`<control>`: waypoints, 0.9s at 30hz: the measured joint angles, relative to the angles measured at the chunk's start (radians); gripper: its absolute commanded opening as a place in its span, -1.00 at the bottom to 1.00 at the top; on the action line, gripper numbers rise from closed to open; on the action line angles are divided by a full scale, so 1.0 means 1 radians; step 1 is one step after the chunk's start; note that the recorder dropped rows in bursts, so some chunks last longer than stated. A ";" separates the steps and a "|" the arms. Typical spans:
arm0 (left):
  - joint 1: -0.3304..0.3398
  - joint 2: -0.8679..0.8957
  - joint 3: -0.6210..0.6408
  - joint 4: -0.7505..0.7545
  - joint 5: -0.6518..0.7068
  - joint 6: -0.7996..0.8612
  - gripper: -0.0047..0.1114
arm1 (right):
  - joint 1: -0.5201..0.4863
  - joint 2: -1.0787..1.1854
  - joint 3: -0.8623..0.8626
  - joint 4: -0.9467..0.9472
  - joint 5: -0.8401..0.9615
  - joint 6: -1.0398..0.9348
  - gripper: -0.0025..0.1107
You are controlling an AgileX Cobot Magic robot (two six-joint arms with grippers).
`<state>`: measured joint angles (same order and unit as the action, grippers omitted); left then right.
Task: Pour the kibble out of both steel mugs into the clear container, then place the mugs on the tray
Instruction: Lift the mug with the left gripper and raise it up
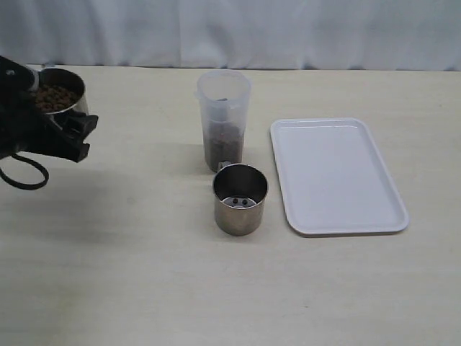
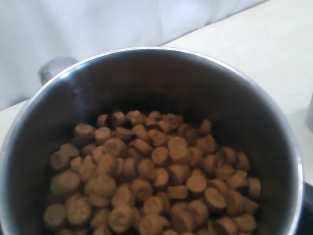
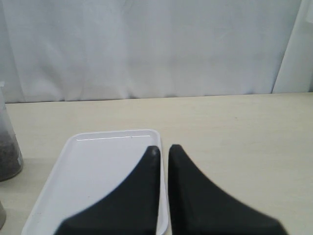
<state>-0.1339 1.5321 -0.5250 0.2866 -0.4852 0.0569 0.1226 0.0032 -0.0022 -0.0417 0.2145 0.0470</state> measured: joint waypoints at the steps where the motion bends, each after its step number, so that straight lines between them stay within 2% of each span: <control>1: -0.008 -0.033 0.000 -0.016 0.017 0.000 -0.92 | 0.000 0.000 0.000 0.000 0.000 0.000 -0.88; 5: -0.051 -0.097 0.000 -0.027 0.049 -0.006 -0.92 | 0.000 0.000 0.000 0.000 0.000 0.000 -0.88; 12: -0.219 -0.120 0.042 -0.046 0.117 -0.018 -0.92 | 0.000 0.000 0.000 0.000 0.000 0.000 -0.88; 18: -0.290 -0.317 0.142 -0.213 0.149 0.065 -0.92 | 0.000 0.000 0.000 0.000 0.000 0.000 -0.88; 22: -0.332 -0.460 0.203 -0.237 0.206 0.078 -0.92 | 0.000 0.000 0.000 0.000 0.000 0.000 -0.88; 27: -0.335 -0.531 0.242 -0.240 0.259 0.078 -0.92 | 0.000 0.000 0.000 0.000 0.000 0.000 -0.88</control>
<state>-0.4693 1.0009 -0.2831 0.0464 -0.2261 0.1349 0.1226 0.0032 -0.0022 -0.0417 0.2145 0.0470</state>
